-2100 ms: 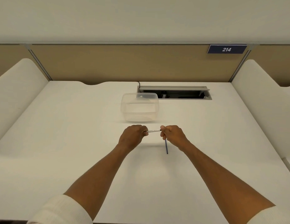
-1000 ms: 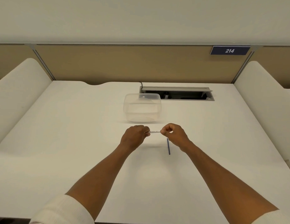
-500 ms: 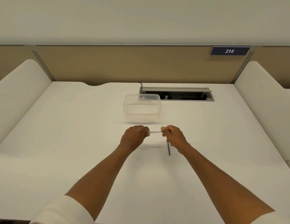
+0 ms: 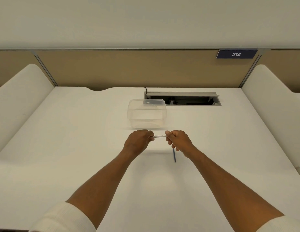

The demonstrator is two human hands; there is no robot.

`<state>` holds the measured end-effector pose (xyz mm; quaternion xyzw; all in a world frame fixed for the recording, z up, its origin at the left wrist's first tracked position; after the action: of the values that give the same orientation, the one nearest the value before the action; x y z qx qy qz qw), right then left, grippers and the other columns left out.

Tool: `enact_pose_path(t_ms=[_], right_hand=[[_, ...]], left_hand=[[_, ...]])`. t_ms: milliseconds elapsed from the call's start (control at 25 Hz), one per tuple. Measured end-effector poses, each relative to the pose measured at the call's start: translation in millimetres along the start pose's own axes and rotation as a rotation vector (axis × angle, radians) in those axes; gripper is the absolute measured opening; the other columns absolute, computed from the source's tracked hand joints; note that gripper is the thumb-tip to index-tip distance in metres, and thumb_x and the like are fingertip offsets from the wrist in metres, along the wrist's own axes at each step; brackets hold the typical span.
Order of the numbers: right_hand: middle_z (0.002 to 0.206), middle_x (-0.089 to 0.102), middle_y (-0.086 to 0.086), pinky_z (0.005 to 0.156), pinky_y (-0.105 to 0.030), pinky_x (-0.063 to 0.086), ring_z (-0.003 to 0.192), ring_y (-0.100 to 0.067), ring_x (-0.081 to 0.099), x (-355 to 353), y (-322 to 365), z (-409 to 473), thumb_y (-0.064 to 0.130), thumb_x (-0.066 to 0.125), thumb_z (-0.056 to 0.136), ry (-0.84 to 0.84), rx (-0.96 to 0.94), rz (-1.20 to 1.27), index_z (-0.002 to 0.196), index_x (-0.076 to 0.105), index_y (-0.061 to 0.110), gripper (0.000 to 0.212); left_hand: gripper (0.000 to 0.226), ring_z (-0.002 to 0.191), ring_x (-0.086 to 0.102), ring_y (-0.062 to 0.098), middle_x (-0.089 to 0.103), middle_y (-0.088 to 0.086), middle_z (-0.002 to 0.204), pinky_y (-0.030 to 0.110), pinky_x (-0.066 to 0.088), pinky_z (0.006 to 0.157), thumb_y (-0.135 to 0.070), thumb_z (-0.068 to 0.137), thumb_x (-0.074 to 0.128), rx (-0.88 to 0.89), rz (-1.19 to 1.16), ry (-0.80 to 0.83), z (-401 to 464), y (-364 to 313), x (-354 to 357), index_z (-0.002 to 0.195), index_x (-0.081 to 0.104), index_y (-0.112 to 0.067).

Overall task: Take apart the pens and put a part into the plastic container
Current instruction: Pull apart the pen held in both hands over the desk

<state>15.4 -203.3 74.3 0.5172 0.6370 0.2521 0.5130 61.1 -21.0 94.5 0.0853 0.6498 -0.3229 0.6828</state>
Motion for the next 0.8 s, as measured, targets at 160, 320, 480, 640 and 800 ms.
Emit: enact_pose_path(t_ms=[160,320,480,640,800], right_hand=[[0.061,0.055,-0.003,0.047,-0.025,0.036,0.054,-0.018,0.046,-0.8,-1.7,2.0,0.038,0.058,0.093,0.022,0.001,0.02,0.067,0.059,0.013,0.037],[0.061,0.056,-0.001,0.05,-0.024,0.041,0.055,-0.017,0.047,-3.3,1.5,3.0,0.029,0.061,0.092,-0.004,-0.045,0.066,0.069,0.062,0.011,0.03],[0.063,0.058,-0.002,0.054,-0.03,0.045,0.058,-0.017,0.05,-4.0,3.6,3.6,0.024,0.061,0.092,-0.028,-0.092,0.055,0.073,0.064,0.011,0.024],[0.063,0.06,-0.001,0.059,-0.033,0.048,0.06,-0.017,0.052,-5.4,4.9,4.9,0.019,0.061,0.09,-0.061,-0.14,0.018,0.075,0.066,0.009,0.019],[0.068,0.064,-0.001,0.061,-0.031,0.053,0.063,-0.015,0.06,-8.2,5.3,4.3,0.013,0.064,0.088,-0.075,-0.176,0.011,0.082,0.068,0.009,0.007]], left_hand=[[0.01,0.069,0.053,0.024,0.062,-0.002,0.075,0.033,0.044,0.058,-0.027,0.095,0.057,0.006,-0.02,0.009,-0.1,-1.6,2.2,0.092,0.064,-0.021],[0.011,0.071,0.054,0.023,0.065,-0.003,0.079,0.031,0.041,0.058,-0.022,0.095,0.056,0.01,-0.058,0.002,-0.2,-1.8,2.0,0.094,0.066,-0.02],[0.019,0.072,0.054,0.02,0.063,-0.01,0.079,0.03,0.043,0.06,-0.01,0.092,0.051,0.026,-0.062,0.041,1.9,0.8,1.8,0.094,0.065,-0.021],[0.026,0.072,0.057,0.017,0.061,-0.014,0.078,0.034,0.051,0.062,-0.003,0.087,0.048,0.027,-0.074,0.076,4.3,3.8,4.1,0.091,0.062,-0.024],[0.026,0.072,0.058,0.017,0.061,-0.014,0.077,0.036,0.052,0.062,-0.004,0.086,0.048,0.031,-0.07,0.103,6.2,6.3,6.6,0.088,0.06,-0.027]])
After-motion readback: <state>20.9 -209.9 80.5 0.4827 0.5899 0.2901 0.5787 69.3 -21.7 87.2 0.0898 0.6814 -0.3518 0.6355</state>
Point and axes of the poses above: each hand's wrist, its own z-axis towards the middle knuckle, its own x-axis out of the palm, y = z × x, the point moved 5 cm from there along z, towards the middle knuckle
